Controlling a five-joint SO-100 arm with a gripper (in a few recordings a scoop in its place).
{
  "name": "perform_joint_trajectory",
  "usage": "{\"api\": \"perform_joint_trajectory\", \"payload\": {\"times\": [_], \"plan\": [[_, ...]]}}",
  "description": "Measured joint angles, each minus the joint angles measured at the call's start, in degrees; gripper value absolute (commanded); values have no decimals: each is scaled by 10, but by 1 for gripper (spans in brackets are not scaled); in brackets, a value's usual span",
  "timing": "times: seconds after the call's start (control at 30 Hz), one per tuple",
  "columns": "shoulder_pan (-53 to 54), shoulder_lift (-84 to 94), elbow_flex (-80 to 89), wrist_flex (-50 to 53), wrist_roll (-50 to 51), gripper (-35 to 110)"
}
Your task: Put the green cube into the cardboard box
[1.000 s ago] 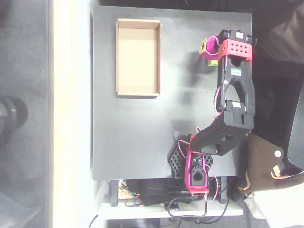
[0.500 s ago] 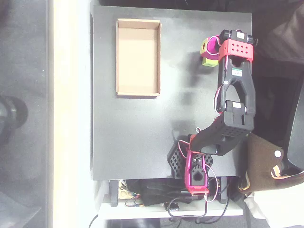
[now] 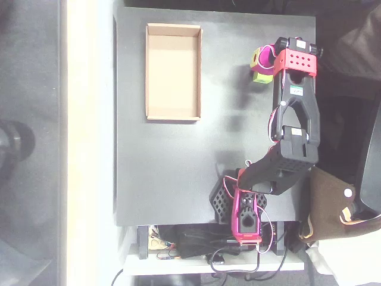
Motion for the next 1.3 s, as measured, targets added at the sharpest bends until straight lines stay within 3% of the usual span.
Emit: {"api": "perform_joint_trajectory", "payload": {"times": [0.9,1.3], "plan": [[-7,374,1,1,0,6],[-156,426,1,1,0,6]]}}
